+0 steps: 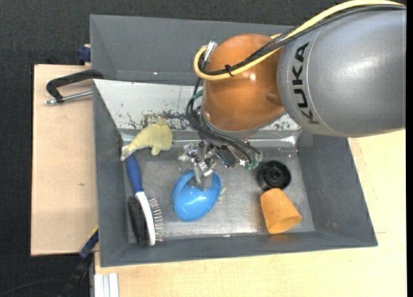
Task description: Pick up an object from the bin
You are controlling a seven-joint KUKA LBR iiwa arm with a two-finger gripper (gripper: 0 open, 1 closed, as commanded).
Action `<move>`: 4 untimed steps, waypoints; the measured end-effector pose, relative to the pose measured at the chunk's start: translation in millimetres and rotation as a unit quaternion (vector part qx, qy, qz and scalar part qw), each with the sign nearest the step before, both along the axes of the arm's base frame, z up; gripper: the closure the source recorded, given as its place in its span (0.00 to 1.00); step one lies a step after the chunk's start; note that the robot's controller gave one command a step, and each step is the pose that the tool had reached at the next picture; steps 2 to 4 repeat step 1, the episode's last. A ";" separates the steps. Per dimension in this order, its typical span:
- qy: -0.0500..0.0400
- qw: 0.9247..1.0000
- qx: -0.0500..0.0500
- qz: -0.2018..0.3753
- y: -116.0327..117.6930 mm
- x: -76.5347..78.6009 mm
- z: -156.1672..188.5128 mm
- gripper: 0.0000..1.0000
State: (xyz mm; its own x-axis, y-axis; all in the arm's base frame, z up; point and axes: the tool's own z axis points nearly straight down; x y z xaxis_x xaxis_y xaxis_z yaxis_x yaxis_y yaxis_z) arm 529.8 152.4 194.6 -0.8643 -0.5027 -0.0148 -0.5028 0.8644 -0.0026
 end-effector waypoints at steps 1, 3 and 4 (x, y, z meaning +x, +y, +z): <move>0.000 1.000 0.000 -0.005 5.7 -6.1 74.3 1.00; 0.000 1.000 0.000 -0.005 5.7 -6.1 74.3 1.00; 0.000 1.000 0.000 -0.005 5.7 -6.1 74.3 1.00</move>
Offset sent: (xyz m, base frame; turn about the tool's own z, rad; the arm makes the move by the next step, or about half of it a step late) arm -0.0082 0.0042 0.0681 0.0108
